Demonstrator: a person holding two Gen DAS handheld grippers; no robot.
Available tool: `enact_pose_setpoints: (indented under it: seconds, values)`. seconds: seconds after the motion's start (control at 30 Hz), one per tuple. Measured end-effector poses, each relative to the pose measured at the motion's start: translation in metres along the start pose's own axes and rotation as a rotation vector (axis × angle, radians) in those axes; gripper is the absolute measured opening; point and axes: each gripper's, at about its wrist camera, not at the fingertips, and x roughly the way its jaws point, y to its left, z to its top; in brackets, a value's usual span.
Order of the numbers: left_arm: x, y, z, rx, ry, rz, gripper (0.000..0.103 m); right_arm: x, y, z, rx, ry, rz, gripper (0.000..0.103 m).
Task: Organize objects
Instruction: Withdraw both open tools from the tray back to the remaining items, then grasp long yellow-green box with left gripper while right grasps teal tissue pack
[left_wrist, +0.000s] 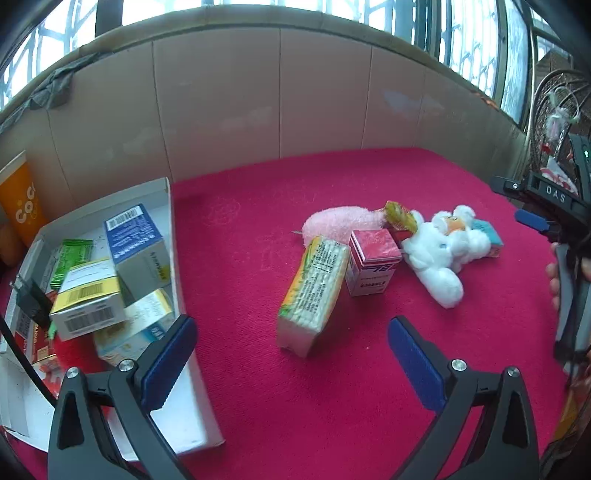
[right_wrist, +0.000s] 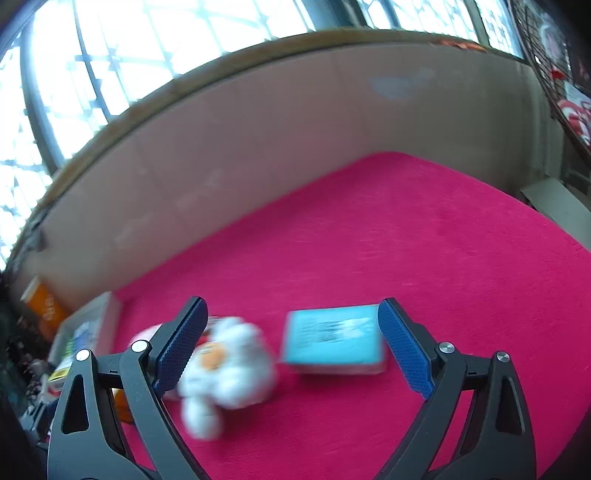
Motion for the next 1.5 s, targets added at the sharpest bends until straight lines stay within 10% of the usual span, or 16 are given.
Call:
enact_pose_setpoints:
  seconds: [0.17, 0.4, 0.6, 0.9, 1.2, 1.5]
  values:
    - [0.019, -0.012, 0.004, 0.025, 0.014, 0.008, 0.103, 0.048, -0.055, 0.025, 0.125, 0.115, -0.01, 0.094]
    - [0.035, -0.016, 0.01, 0.076, 0.007, 0.028, 0.103, 0.098, -0.048, 0.031, 0.085, 0.281, 0.264, 0.094]
    - [0.044, -0.01, 0.01, 0.069, 0.043, -0.03, 0.103, 0.065, -0.046, 0.012, -0.087, 0.366, 0.354, 0.094]
    - [0.055, -0.018, 0.016, 0.126, 0.076, -0.016, 0.102, 0.054, -0.03, -0.012, -0.467, 0.287, 0.125, 0.093]
    - [0.061, -0.022, 0.014, 0.127, 0.096, -0.061, 0.026, 0.062, -0.004, -0.017, -0.564, 0.287, 0.076, 0.05]
    - [0.029, -0.024, 0.002, 0.115, -0.031, -0.028, 0.022, 0.062, 0.013, -0.027, -0.576, 0.27, 0.035, 0.049]
